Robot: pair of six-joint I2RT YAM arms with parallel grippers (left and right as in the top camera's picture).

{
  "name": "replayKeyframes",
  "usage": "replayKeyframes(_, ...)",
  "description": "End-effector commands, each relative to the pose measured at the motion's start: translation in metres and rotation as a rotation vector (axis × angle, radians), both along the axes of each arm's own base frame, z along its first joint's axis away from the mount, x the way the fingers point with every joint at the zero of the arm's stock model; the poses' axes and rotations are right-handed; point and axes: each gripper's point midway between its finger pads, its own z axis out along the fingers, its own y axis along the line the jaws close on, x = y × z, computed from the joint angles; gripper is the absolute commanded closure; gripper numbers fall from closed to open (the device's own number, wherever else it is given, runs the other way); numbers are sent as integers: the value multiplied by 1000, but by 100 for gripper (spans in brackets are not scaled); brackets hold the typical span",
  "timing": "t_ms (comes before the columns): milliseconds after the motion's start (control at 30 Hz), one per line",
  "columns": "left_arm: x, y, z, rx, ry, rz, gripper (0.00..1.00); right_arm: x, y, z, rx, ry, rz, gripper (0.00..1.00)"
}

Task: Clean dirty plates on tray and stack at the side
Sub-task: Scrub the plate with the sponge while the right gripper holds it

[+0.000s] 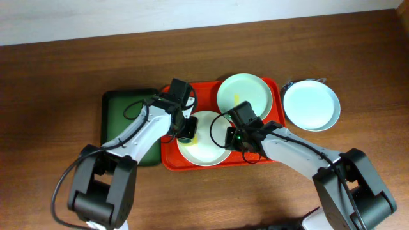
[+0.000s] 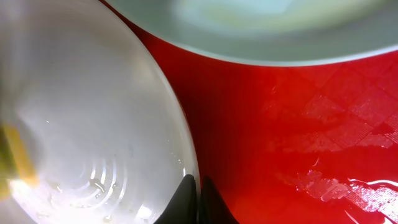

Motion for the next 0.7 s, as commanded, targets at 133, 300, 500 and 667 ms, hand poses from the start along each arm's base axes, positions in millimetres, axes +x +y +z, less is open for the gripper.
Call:
replayKeyframes(133,-44,-28,-43,-33,195,-65,100,-4,1,-2,0,10,1,96)
replayKeyframes(300,-33,-40,2,-70,150,-76,100,-5,1,-2,-1,11,1,96)
replayKeyframes(500,9,-4,43,111,-101,64,100,-5,0,-3,-2,14,1,96)
replayKeyframes(667,10,-8,19,121,-65,59,100,-5,0,-3,-2,14,1,96)
